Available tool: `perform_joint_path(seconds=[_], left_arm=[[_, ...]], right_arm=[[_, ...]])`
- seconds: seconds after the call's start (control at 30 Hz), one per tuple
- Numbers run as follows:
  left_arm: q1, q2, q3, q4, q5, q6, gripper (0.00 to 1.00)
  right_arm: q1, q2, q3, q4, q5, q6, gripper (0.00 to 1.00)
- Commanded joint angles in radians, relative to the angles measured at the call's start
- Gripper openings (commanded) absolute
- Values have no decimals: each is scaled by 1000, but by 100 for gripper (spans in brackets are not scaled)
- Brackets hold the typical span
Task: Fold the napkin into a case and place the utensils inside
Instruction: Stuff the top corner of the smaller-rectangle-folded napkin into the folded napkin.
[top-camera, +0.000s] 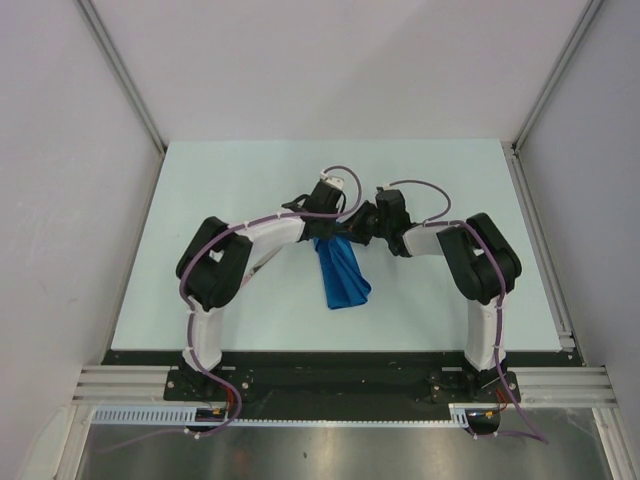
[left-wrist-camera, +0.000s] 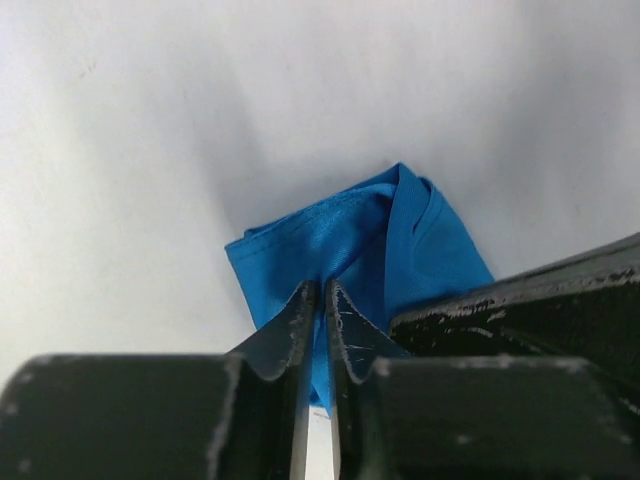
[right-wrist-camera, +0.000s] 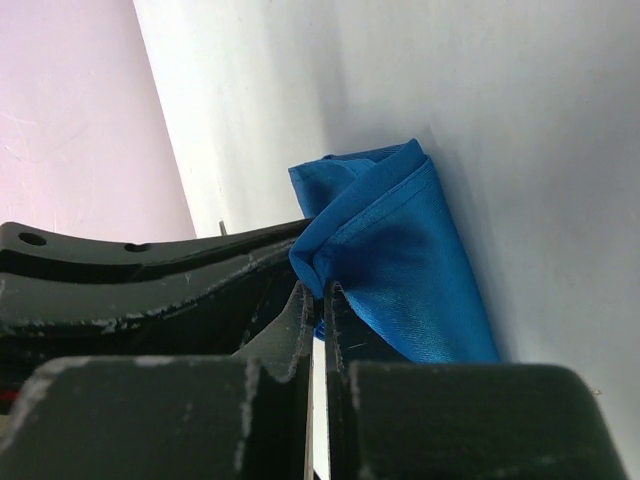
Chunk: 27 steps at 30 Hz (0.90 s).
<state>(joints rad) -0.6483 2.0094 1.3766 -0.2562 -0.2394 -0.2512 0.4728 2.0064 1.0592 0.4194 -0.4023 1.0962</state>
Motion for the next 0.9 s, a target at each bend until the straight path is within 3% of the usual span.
perform_joint_path(seconds=[0.0,0.17,0.47,0.87], left_arm=[[-7,18,67,-21,-21,9,10],[4,-17,79,-34,101,-22,0],[44,-57,56,-34,258,-97,0],[84,-60,19,9,343,-160,0]], right_arm=[[1,15,1,21,-20,13,0],[13,11,16,-17,-20,37,0],[18,37,10,-18,-32,109,0],[23,100,48,12,-29,168,0]])
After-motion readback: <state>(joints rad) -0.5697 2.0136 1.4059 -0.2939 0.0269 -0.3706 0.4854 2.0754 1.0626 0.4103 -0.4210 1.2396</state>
